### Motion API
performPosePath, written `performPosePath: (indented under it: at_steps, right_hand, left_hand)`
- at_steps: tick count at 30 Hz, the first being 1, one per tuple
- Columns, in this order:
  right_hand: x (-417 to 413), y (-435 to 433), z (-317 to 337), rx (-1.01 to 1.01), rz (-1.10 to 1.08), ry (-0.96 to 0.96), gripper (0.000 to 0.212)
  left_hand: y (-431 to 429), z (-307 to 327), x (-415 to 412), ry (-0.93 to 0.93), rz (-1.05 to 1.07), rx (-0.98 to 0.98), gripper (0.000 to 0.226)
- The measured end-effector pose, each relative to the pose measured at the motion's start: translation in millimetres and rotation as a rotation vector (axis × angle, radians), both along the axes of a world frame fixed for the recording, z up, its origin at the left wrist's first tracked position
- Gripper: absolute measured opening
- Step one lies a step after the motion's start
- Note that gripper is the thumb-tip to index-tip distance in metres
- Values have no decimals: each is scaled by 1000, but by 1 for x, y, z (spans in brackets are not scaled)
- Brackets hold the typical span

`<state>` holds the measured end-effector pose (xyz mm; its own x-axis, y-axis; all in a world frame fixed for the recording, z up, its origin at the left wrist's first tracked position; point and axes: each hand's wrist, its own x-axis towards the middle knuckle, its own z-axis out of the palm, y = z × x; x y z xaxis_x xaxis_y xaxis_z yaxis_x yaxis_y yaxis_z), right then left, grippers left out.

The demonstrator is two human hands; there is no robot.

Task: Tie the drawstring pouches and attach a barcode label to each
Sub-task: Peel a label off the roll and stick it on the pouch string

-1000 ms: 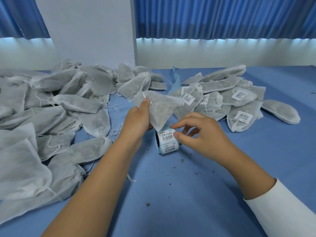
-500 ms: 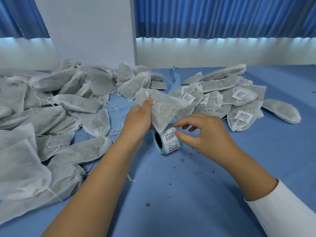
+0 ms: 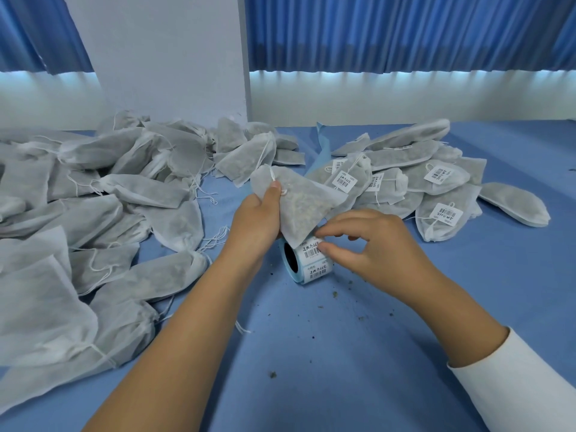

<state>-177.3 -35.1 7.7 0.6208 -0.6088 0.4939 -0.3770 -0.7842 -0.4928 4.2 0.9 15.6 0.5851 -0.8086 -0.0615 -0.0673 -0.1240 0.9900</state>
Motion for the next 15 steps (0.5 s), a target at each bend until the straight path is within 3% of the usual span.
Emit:
performPosePath:
  at_steps: [8, 15]
  right_hand:
    - [0, -2, -1, 43, 7, 38, 4]
    - [0, -3, 0, 6, -24, 69, 18]
  left_hand:
    - [1, 2, -2, -37, -3, -8, 38]
    - [3, 3, -3, -38, -8, -23, 36]
